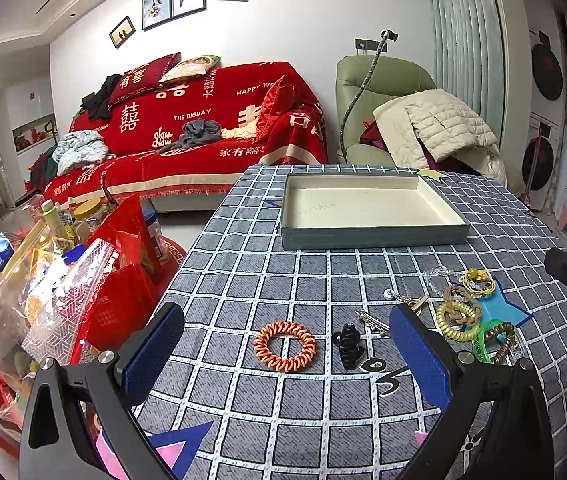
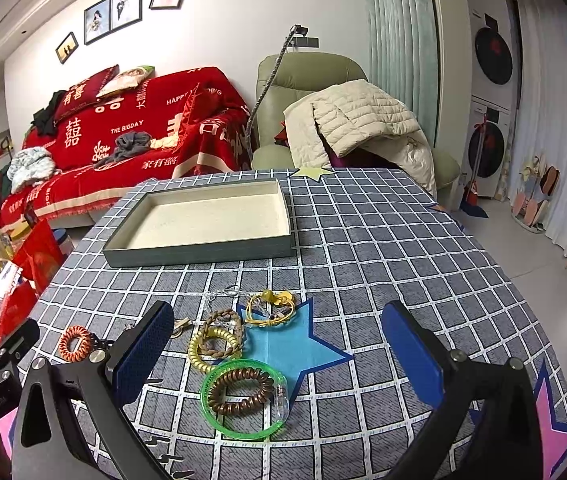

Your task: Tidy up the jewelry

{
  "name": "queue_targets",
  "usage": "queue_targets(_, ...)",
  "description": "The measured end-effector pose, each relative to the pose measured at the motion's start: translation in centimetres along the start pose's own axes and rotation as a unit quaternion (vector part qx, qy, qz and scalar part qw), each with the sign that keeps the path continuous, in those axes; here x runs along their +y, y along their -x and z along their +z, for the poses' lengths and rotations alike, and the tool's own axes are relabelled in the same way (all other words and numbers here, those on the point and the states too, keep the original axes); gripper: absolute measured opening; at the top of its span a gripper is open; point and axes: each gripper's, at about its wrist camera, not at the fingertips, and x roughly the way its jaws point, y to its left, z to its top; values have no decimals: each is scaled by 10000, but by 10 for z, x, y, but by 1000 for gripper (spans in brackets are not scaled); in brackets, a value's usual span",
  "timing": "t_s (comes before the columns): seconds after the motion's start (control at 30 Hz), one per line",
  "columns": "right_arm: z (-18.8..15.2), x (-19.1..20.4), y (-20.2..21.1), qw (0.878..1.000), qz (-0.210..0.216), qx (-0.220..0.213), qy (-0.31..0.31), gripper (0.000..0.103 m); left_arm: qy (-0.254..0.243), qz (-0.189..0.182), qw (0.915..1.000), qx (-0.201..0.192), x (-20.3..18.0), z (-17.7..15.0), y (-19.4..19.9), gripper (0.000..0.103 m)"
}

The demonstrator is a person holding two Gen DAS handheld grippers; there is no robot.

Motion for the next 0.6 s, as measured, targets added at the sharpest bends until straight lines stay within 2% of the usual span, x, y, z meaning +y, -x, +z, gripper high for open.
queue_targets(0.6, 0, 0, 0, 10000, -6, -6, 4, 103, 9, 5, 10000, -13, -1, 1, 2, 103)
